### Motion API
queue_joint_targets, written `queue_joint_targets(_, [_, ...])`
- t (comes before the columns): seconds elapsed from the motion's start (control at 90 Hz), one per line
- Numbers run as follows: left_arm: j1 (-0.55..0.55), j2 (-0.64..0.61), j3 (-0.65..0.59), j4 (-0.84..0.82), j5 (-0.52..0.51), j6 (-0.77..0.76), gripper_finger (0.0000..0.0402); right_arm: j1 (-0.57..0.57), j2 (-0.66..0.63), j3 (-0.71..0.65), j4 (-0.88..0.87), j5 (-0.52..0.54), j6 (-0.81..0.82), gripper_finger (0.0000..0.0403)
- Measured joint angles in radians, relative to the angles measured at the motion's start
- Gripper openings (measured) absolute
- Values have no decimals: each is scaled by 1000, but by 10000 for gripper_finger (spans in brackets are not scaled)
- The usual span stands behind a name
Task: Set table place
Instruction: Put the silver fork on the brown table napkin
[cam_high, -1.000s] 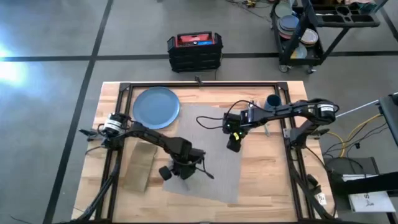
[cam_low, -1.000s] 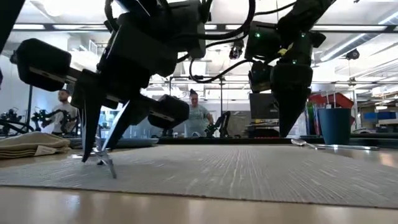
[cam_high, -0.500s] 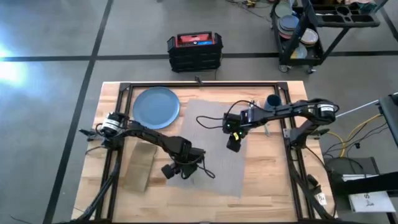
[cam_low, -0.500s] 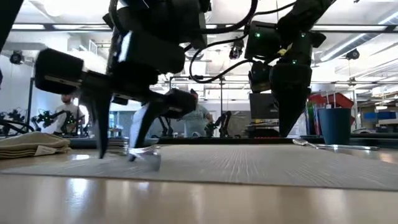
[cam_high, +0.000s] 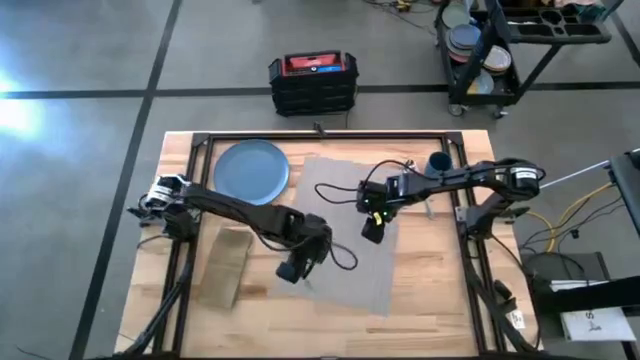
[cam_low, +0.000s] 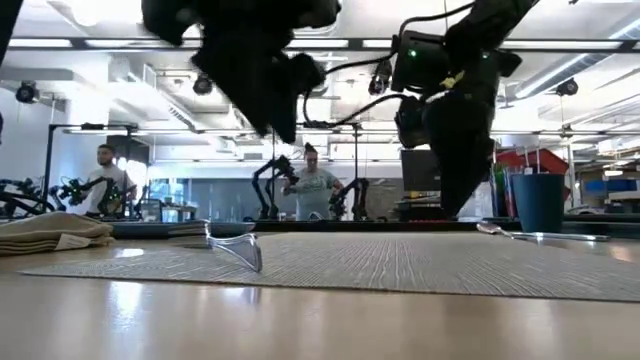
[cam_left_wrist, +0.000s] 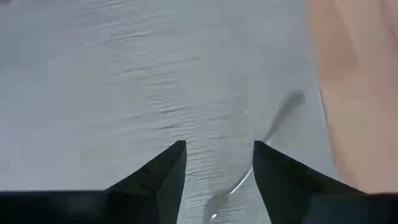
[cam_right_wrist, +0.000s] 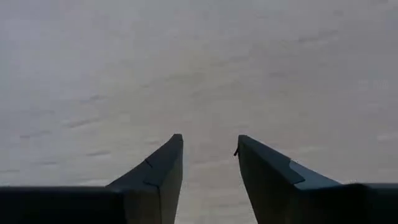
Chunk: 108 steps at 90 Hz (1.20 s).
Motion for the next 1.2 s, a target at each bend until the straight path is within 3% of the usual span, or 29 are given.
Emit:
queue_joint_targets(0.178, [-25,-64,-52,-8,-57,-435,139,65,0,0,179,-40,131,121])
queue_joint_targets(0.256, [-67,-89,-89,-28,-139,-548,123,113,5,0,305,-39,191,113])
queue_joint_targets(0.411, [-156,-197,-149,-72,-335,-667,86,202,21,7,487,48,296,92])
queue_joint_targets(0.7, [-256,-541,-295,-46,-594,-763,40,301,158,159,487,217,407,39])
queue_joint_targets(0.911, [-260,-741,-437,-52,-584,-747,33,308,372,440,453,274,429,17])
queue_joint_targets(1.2, [-267,-882,-570,-54,-441,-744,33,303,648,885,10,309,389,44])
